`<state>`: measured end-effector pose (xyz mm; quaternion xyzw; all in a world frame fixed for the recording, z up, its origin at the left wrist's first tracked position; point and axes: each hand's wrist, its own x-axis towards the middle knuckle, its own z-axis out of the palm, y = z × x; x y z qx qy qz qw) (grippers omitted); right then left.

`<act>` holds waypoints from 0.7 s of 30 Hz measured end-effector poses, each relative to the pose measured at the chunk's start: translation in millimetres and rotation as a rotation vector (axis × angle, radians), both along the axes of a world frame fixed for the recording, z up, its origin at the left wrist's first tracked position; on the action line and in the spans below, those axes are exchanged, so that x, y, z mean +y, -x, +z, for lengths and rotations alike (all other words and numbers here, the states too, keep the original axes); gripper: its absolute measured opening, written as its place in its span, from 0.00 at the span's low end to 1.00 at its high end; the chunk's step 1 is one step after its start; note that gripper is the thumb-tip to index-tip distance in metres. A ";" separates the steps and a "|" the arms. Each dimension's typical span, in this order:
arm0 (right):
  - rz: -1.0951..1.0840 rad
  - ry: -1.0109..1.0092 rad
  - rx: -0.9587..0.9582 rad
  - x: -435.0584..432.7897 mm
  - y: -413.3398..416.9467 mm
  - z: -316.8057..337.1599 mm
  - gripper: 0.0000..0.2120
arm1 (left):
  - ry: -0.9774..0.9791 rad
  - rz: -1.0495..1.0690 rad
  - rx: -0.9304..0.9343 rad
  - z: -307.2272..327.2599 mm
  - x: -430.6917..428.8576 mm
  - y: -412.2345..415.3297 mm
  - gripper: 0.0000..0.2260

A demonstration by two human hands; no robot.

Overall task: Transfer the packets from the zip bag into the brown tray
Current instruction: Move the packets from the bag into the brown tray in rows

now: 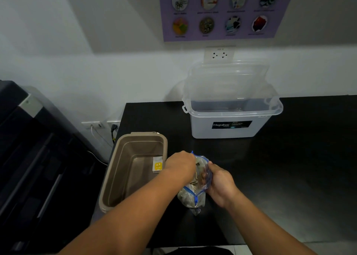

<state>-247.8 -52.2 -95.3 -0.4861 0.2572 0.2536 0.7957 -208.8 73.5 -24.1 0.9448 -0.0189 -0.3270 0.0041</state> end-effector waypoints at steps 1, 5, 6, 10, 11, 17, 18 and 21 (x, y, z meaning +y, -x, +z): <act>-0.001 -0.001 0.001 -0.5 -0.1 0.2 0.18 | 0.008 0.006 0.007 1.1 0.3 0.5 0.17; 0.007 -0.007 0.004 -1.4 -1.1 2.1 0.18 | 0.045 0.005 -0.002 5.6 4.1 -1.9 0.15; 0.012 -0.008 0.005 -1.4 -1.5 2.5 0.18 | 0.062 0.023 -0.011 6.0 6.1 -1.6 0.14; 0.014 -0.016 0.012 0.6 -3.3 2.0 0.19 | 0.280 0.141 -0.179 9.6 20.5 2.0 0.10; 0.011 -0.020 0.010 1.2 -4.0 1.4 0.19 | 0.348 0.173 -0.215 11.5 24.9 3.6 0.09; 0.007 -0.048 -0.003 5.4 -6.2 3.6 0.19 | 0.607 0.294 -0.303 25.1 43.7 5.2 0.05; 0.006 -0.051 -0.001 5.9 -6.8 3.8 0.19 | 0.639 0.301 -0.308 26.3 46.5 4.8 0.06; 0.010 -0.056 0.016 6.8 -8.4 3.9 0.19 | 0.742 0.318 -0.313 32.1 55.8 3.4 0.07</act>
